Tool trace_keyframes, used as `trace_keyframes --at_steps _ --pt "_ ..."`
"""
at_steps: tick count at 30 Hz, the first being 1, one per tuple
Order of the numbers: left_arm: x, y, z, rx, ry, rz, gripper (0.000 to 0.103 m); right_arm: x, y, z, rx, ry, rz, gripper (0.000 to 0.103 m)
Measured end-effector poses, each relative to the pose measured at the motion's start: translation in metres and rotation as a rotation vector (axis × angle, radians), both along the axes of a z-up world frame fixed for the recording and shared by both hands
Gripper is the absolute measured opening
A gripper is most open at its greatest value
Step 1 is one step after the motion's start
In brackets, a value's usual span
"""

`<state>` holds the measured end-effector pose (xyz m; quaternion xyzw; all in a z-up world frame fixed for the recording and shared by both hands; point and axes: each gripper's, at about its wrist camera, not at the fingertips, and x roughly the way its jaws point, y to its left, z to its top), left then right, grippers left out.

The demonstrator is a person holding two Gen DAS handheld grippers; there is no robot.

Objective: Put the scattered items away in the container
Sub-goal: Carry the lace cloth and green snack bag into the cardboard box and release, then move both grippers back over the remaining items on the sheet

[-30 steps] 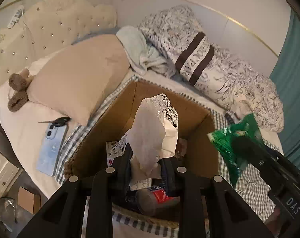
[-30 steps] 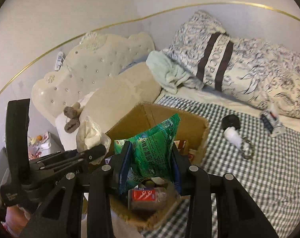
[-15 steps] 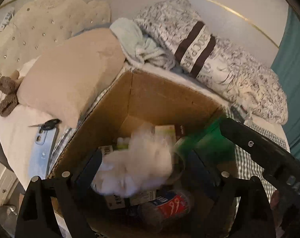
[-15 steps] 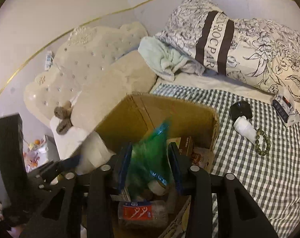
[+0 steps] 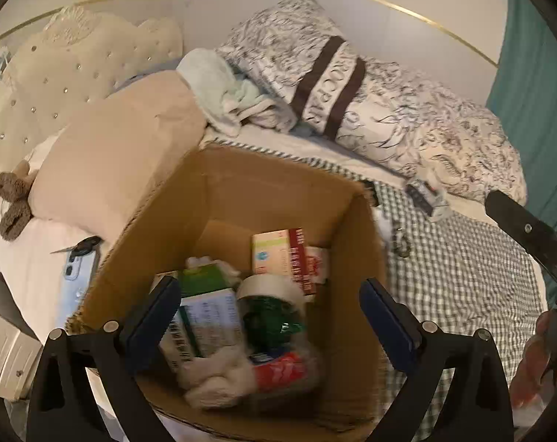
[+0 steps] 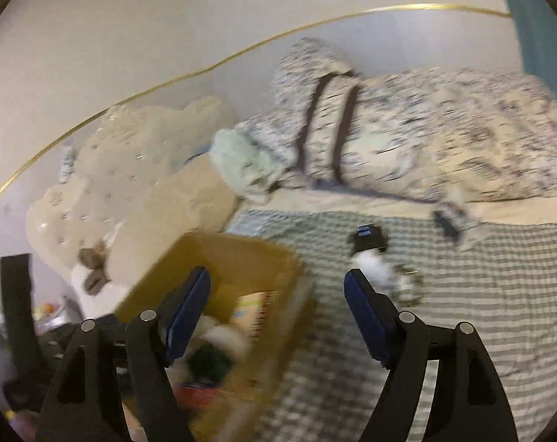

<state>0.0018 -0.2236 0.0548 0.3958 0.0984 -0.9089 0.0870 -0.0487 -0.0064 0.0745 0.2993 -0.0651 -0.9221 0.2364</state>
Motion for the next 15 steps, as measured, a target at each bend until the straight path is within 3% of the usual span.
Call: trace_keyframes --at_steps 6,15 --pt "-0.006 0.05 0.012 -0.003 0.026 -0.057 0.103 0.003 0.077 0.005 0.023 0.033 -0.137 0.075" --pt "-0.034 0.135 0.008 -0.028 0.025 -0.157 0.103 0.0 0.156 -0.025 0.039 -0.002 -0.221 0.075"
